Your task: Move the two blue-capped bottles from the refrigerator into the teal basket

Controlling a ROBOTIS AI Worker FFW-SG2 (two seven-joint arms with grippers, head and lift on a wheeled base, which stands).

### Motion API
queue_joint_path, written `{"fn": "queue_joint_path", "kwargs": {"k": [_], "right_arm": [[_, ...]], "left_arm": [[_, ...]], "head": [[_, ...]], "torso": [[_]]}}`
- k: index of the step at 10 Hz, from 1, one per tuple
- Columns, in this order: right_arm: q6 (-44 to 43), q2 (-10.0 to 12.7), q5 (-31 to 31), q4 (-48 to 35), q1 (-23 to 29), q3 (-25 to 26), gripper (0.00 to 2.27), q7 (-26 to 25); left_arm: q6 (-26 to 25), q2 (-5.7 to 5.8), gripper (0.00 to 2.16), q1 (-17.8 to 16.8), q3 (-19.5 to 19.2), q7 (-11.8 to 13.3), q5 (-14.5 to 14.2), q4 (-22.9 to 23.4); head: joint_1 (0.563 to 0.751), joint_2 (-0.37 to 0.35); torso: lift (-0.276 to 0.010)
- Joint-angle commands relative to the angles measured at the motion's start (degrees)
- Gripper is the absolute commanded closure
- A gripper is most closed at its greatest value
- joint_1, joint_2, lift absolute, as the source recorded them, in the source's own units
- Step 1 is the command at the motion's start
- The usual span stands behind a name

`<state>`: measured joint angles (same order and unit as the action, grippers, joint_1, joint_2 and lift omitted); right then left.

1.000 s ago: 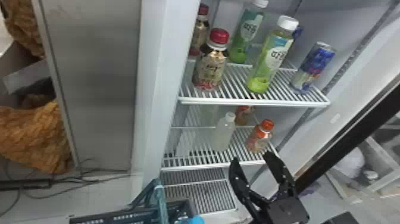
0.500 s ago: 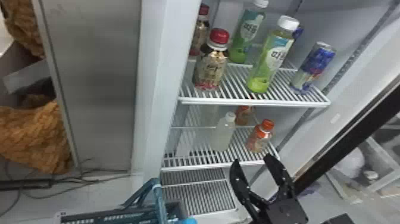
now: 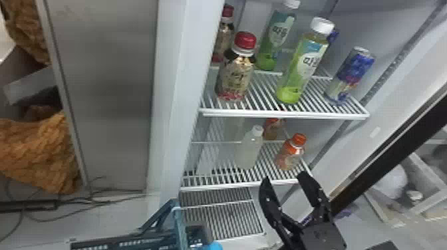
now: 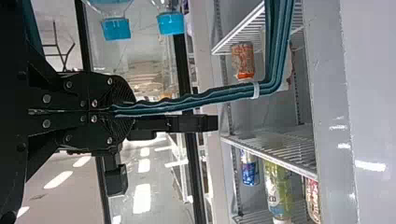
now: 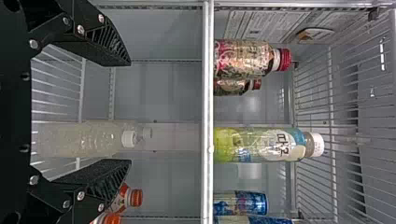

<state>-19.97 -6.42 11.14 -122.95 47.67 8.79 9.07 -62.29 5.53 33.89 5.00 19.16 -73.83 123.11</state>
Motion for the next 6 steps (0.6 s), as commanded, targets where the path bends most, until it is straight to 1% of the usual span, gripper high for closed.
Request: {"fn": "queue_joint_path", "kwargs": {"k": [1,6], "right_arm": [[-0.1,0.1,0.1,0.0,0.0,0.0,0.30,0.0],[-0.3,0.2,-0.1,0.1,-0.1,0.0,0.30,-0.2]], "left_arm": [[0.0,-0.09,1.16,0.0,0.0,0.0,0.0,0.0],[0.0,0.00,1.16,-0.3,0.2,0.0,0.0,0.0]], "head": [[0.695,-0.350],[0.695,-0.350]], "torso": [[-0.164],[-0.164]]}}
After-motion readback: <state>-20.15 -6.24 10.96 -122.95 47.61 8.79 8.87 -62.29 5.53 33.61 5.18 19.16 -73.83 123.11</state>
